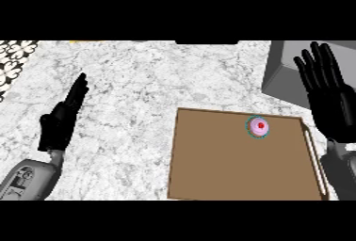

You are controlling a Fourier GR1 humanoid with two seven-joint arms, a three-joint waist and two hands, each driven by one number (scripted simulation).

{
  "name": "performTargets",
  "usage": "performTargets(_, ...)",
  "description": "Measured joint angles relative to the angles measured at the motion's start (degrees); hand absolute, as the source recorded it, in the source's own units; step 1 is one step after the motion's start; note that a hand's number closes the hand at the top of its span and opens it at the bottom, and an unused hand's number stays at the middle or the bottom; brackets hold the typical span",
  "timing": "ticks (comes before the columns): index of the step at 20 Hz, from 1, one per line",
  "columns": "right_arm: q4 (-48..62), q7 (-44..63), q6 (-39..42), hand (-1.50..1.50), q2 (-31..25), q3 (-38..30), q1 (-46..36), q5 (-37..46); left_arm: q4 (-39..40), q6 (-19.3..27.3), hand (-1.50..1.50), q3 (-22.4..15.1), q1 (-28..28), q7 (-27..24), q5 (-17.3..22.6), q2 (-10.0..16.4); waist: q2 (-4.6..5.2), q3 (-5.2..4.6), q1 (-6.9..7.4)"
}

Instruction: Pick the cupcake from the tray and place it in the cardboard box

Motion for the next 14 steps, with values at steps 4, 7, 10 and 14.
performTargets(4,0.82,-1.5,-4.12,-1.5,2.35,-0.16,3.41,3.3,1.77,0.86,0.0,2.65,2.56,-0.34,-2.08,2.91,0.18,-0.35,-0.33)
performTargets(7,2.32,-2.99,-7.6,-1.5,0.05,-0.2,6.94,9.08,3.61,2.72,0.0,4.56,3.97,0.67,-3.85,5.67,0.45,-0.98,-0.55)
performTargets(10,5.89,-3.33,-11.98,-1.5,-6.51,2.1,10.85,21.24,4.81,3.1,0.0,5.48,5.02,1.55,-4.12,6.95,0.78,-1.16,-0.57)
performTargets(14,10.92,-13.95,-17.44,-1.5,0.59,2.61,16.5,23.19,5.8,3.29,0.0,6.19,6.25,2.25,-4.62,7.32,0.6,-0.65,-0.73)
